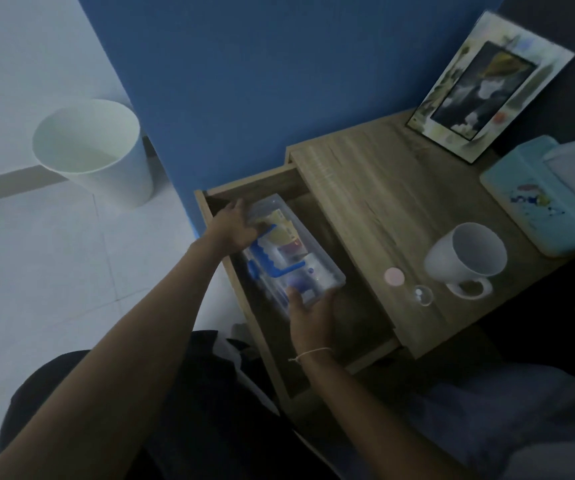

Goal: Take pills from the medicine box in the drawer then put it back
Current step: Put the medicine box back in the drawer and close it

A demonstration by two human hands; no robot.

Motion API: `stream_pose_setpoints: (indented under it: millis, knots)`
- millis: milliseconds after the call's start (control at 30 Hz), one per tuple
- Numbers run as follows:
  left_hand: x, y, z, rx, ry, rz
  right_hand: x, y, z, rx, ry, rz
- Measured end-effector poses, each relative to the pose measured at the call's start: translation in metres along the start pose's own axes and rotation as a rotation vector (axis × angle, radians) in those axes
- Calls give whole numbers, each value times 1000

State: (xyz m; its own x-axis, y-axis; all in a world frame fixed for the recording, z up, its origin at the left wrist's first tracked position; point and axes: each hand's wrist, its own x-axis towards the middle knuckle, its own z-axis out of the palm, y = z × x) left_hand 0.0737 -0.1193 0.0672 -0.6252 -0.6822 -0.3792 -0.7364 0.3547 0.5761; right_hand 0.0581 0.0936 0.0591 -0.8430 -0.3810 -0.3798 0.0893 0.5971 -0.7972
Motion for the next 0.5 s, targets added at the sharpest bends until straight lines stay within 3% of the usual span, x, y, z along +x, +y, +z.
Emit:
stream_pose_setpoints:
  millis: [200, 500]
  knots:
    - [17, 1, 21, 45, -147, 45, 28, 30, 7, 27, -22, 113]
    - [27, -5, 27, 60, -149, 53, 35, 46, 22, -46, -25, 128]
